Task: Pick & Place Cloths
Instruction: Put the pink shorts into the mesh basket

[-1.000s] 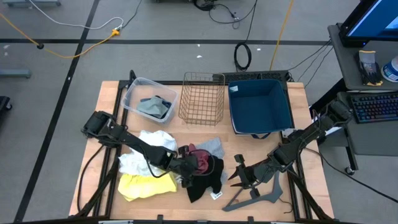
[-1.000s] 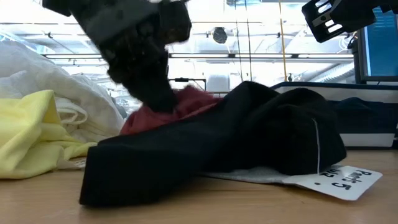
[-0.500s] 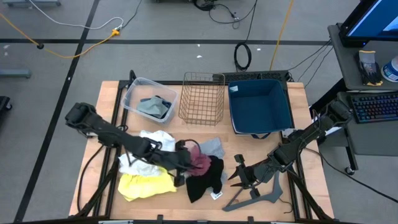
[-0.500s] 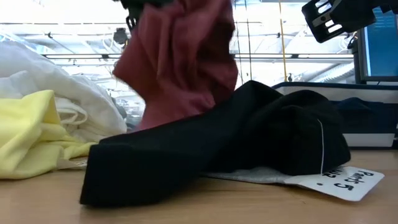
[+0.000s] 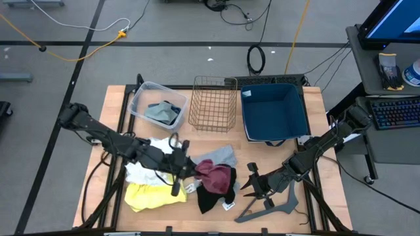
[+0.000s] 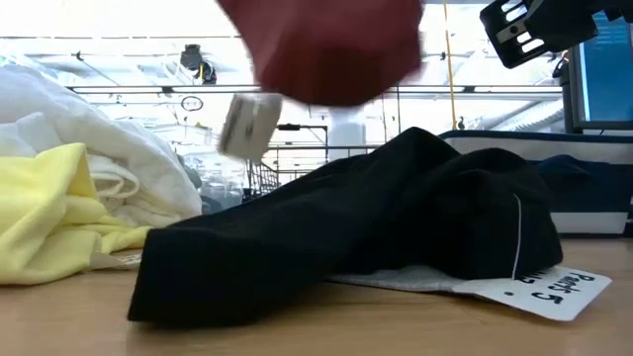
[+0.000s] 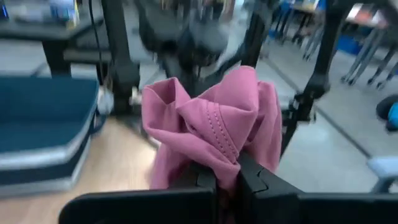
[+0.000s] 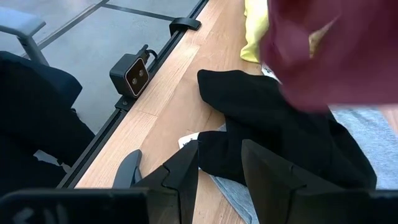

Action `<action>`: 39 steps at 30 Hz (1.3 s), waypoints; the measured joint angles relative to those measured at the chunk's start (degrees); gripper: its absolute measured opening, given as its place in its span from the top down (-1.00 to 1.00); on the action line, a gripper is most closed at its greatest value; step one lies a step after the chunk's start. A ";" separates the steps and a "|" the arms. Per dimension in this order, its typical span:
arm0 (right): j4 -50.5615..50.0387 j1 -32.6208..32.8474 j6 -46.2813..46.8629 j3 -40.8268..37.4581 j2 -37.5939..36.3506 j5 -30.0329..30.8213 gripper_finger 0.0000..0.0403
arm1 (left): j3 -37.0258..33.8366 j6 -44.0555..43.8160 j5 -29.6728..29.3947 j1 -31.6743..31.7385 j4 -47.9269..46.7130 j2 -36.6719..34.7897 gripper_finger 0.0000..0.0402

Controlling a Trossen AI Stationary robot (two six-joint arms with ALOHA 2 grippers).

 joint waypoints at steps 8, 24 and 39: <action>-0.02 0.02 0.00 0.00 0.01 -0.02 0.42 | 0.00 10.18 0.04 0.73 2.84 -3.90 0.98; -0.02 0.00 -0.13 0.00 -0.01 -0.17 0.42 | 0.00 33.44 12.57 1.03 5.21 -7.38 0.96; -0.02 0.00 -0.20 0.00 -0.01 -0.20 0.42 | 0.00 38.37 28.95 1.03 5.15 -7.39 0.96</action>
